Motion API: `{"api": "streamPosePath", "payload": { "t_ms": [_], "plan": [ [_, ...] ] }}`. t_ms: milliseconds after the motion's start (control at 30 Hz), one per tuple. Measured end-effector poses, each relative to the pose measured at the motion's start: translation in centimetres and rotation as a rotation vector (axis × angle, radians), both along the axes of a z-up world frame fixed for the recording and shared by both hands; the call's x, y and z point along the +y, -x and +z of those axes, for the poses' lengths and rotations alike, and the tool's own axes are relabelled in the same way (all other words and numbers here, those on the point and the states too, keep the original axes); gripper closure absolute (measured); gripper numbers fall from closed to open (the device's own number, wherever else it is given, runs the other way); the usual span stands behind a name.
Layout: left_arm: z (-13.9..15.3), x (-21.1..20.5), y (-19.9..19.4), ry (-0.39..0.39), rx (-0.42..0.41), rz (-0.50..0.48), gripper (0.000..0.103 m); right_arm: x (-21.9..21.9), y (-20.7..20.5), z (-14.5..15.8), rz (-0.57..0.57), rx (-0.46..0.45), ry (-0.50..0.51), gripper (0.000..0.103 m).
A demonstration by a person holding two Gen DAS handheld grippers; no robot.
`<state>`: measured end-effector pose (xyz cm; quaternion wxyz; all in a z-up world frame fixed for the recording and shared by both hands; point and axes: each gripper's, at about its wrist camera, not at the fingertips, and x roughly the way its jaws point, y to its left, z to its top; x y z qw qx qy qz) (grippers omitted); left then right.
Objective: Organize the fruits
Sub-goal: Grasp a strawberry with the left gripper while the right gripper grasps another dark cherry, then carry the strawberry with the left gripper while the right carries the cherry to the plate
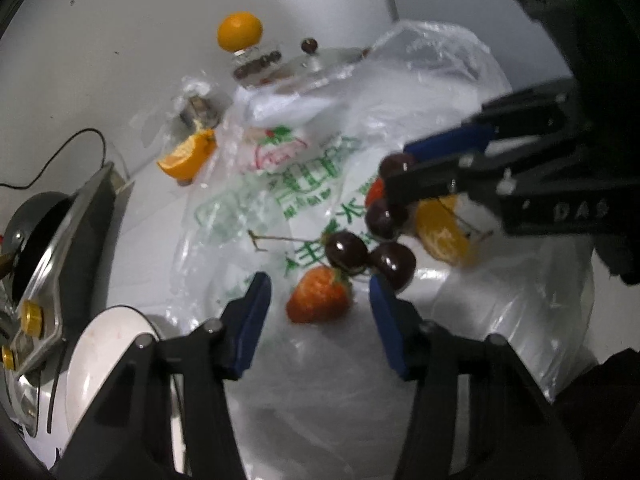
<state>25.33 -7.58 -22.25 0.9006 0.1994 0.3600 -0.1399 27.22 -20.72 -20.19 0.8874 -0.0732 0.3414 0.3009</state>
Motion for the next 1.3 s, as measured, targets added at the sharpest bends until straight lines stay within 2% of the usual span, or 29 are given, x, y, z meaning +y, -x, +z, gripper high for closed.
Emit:
{"api": "streamPosePath", "payload": {
  "t_ms": [167, 300, 400, 633, 967, 1300],
  "plan": [
    [-0.8, 0.2, -0.7, 0.013, 0.032, 0.000, 0.054, -0.2, -0.1, 0.1, -0.017, 0.001, 0.004, 0.073],
    [-0.9, 0.4, -1.0, 0.023, 0.040, -0.006, 0.069, -0.3, -0.2, 0.1, -0.025, 0.000, 0.012, 0.073],
    [-0.8, 0.8, -1.2, 0.059, 0.056, -0.003, 0.069, -0.2, -0.1, 0.3, -0.029, -0.005, 0.015, 0.073],
    [0.1, 1.4, -0.4, 0.094, 0.036, -0.003, 0.070, 0.1, 0.1, 0.9, -0.037, -0.021, 0.029, 0.073],
    [2.8, 3.3, 0.9, 0.221, 0.007, 0.021, 0.070, 1.4, 1.4, 2.2, -0.022, -0.054, 0.043, 0.073],
    [5.2, 5.3, 2.9, 0.253, -0.049, 0.060, 0.070, 3.4, 2.9, 3.3, 0.017, -0.080, 0.052, 0.073]
  ]
}}
